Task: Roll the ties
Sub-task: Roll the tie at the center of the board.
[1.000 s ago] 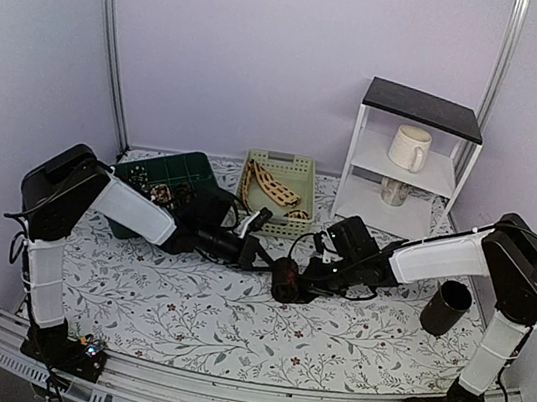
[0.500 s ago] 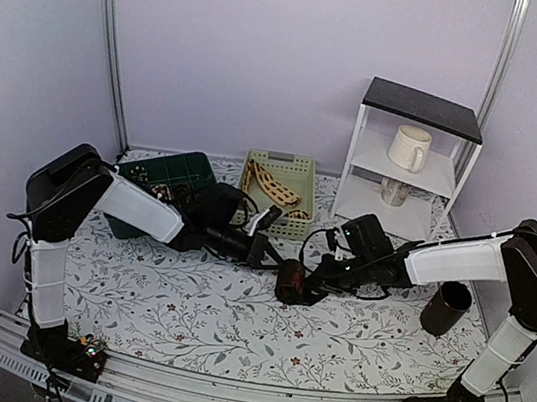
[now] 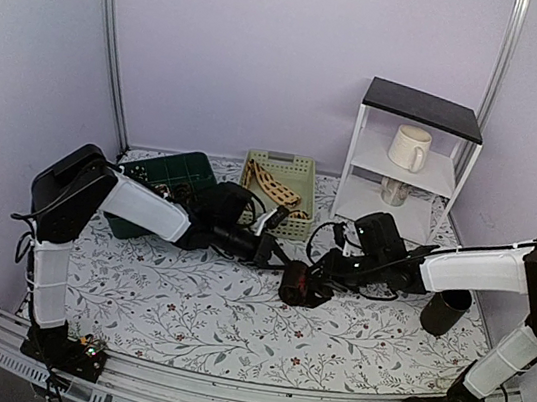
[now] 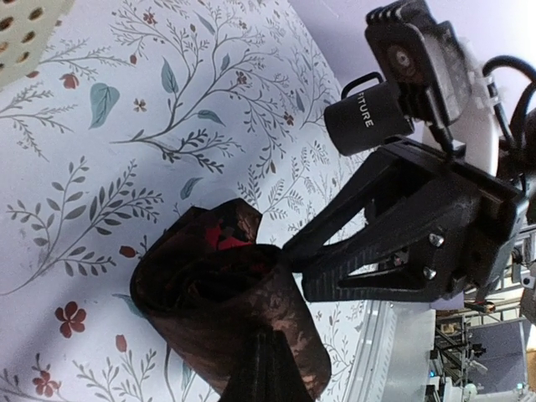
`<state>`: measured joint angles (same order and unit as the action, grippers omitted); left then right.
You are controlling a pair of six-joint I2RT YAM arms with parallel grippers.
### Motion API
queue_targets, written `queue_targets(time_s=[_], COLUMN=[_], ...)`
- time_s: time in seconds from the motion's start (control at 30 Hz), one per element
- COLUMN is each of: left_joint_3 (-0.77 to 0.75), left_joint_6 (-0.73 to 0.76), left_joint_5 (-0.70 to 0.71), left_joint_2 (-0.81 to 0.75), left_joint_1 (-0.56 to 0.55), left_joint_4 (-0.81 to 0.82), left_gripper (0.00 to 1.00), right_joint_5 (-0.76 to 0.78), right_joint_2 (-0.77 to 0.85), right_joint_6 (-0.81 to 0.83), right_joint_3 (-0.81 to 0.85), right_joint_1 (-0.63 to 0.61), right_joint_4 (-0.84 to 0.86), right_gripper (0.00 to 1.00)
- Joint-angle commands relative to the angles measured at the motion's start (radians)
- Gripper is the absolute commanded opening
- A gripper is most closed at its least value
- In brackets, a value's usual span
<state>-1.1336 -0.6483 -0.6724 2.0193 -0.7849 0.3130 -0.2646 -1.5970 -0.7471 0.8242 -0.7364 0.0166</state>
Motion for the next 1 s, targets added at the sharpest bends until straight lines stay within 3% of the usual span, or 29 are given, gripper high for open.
queue_targets(time_s=[0.0,0.27,0.4,0.5,0.77,0.97], left_joint_3=[-0.032,-0.066,-0.08,-0.086,-0.094,-0.072], left_joint_6=[0.001,0.001,-0.004,-0.008,0.013,0.052], left_joint_5=[0.005,0.013,0.012,0.015,0.084,0.144], left_joint_2=[0.022,0.031,0.041,0.04,-0.019,-0.042], left_joint_1=[-0.016,-0.031,-0.039,-0.044,-0.044,-0.029], left_joint_4=[-0.026,-0.054,-0.055,-0.057,-0.104,-0.16], left_gripper=[0.0,0.0,0.0,0.0,0.0,0.03], right_joint_5=[-0.064,-0.066,-0.061,-0.051,0.002,0.0], right_joint_2=[0.017,0.054,0.044,0.028,0.021,0.032], right_joint_6=[-0.076,-0.121,-0.127,-0.122,-0.02,0.056], right_joint_3=[-0.029,-0.057,-0.054,-0.049,-0.072,-0.107], right_joint_1=[0.003,-0.003,-0.009,-0.01,0.011,0.036], right_joint_4=[0.083,0.099,0.092,0.079,0.031,0.04], right_gripper=[0.24,0.45,0.5,0.49,0.3,0.29])
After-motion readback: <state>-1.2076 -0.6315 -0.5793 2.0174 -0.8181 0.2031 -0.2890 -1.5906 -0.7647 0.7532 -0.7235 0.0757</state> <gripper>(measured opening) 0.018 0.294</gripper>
